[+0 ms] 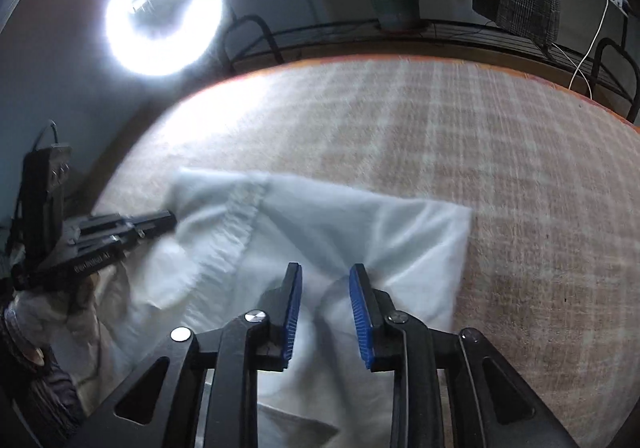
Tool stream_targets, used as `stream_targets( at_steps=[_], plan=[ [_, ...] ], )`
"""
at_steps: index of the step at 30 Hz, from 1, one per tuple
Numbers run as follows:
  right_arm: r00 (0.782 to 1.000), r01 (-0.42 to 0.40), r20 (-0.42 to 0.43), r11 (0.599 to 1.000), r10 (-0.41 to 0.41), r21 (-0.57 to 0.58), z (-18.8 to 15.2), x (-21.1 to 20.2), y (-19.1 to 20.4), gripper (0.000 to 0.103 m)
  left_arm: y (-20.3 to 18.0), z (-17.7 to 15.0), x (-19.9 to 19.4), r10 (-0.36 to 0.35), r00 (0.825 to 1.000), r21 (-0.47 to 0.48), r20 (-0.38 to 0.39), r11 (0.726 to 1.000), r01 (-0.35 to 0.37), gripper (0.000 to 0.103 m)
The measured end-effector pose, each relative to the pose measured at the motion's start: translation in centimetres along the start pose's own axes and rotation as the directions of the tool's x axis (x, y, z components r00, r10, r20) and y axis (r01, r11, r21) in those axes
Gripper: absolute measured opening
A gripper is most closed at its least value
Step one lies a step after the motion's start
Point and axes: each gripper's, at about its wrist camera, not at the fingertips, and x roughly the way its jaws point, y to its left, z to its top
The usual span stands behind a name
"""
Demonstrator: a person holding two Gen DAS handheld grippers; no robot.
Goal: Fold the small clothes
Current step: 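Pinch and straighten the folded shirt's edges with both tools, then lower both tools to the folded shirt's edge and close on it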
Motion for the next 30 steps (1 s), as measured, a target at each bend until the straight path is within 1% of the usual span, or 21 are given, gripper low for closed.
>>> stream_targets(
  at_steps=[3,5,6,8,9,11,13,16,19,21,23,24,26,27,29,30],
  plan=[
    [1.0,0.015,-0.011,0.999,-0.016,-0.031,-0.3,-0.6,-0.3,0.018,0.6,0.4,-0.6,0.012,1.0,-0.032,-0.005,0.999,-0.012,0.001],
    [0.999,0.034,0.009,0.999,-0.034,0.003,-0.2,-1.8,-1.4,0.018,1.5,0.9,-1.6,0.042,0.999,-0.073,0.01,0.996,-0.041,0.001],
    [0.999,0.04,0.03,0.998,-0.041,0.042,-0.1,-2.6,-2.3,0.018,2.0,1.2,-2.2,0.034,0.999,-0.093,0.028,0.995,-0.032,0.001],
    [0.995,0.034,0.092,0.994,-0.044,0.107,0.3,-4.1,-3.9,0.022,2.3,1.9,-3.2,0.017,0.998,-0.112,0.059,0.994,-0.01,0.001],
    [0.992,0.024,0.122,0.992,-0.039,0.124,0.5,-4.7,-4.3,0.022,2.2,2.2,-3.6,-0.006,0.997,-0.117,0.071,0.993,0.014,0.001],
    [0.988,0.006,0.15,0.991,-0.027,0.136,0.8,-4.9,-4.6,0.023,2.1,2.6,-3.9,-0.038,0.996,-0.121,0.082,0.991,0.047,0.001],
    [0.988,0.014,0.151,0.99,-0.035,0.137,1.1,-4.4,-4.6,0.023,1.6,2.8,-3.3,-0.041,0.996,-0.117,0.082,0.992,0.05,0.001],
    [0.992,0.005,0.127,0.99,-0.024,0.143,1.5,-3.0,-4.4,0.023,1.3,2.9,-1.5,-0.043,0.998,-0.116,0.04,0.992,0.047,0.001],
    [0.994,0.04,0.099,0.995,-0.05,0.095,1.6,-1.7,-3.8,0.023,1.1,2.6,0.4,-0.001,1.0,-0.087,-0.007,0.996,0.0,0.001],
    [0.995,0.065,0.069,0.995,-0.07,0.081,1.5,-1.0,-3.8,0.023,1.3,2.3,1.1,0.04,0.999,-0.058,-0.015,0.998,-0.041,0.001],
    [0.992,0.116,0.029,0.99,-0.119,0.084,1.2,-0.3,-4.4,0.023,2.0,2.3,1.2,0.066,0.998,-0.073,-0.014,0.995,-0.066,0.001],
    [0.99,0.136,0.008,0.986,-0.137,0.093,1.0,0.0,-5.1,0.027,2.4,2.3,1.1,0.084,0.996,-0.085,-0.022,0.993,-0.086,0.001],
    [0.989,0.143,0.008,0.982,-0.145,0.122,0.8,-0.3,-5.9,0.026,3.3,2.0,0.9,0.152,0.987,-0.093,-0.047,0.983,-0.156,0.001],
    [0.986,0.166,0.001,0.977,-0.167,0.132,0.8,-0.7,-6.2,0.027,3.9,1.8,0.6,0.174,0.983,-0.102,-0.057,0.979,-0.179,0.001],
    [0.98,0.194,0.012,0.971,-0.198,0.138,0.7,-1.6,-6.6,0.027,5.0,1.4,-0.9,0.16,0.987,-0.14,-0.034,0.977,-0.163,0.001],
    [0.981,0.187,0.02,0.971,-0.192,0.148,0.7,-2.2,-6.9,0.028,5.4,1.3,-1.9,0.154,0.988,-0.155,-0.018,0.976,-0.155,0.001]
  ],
)
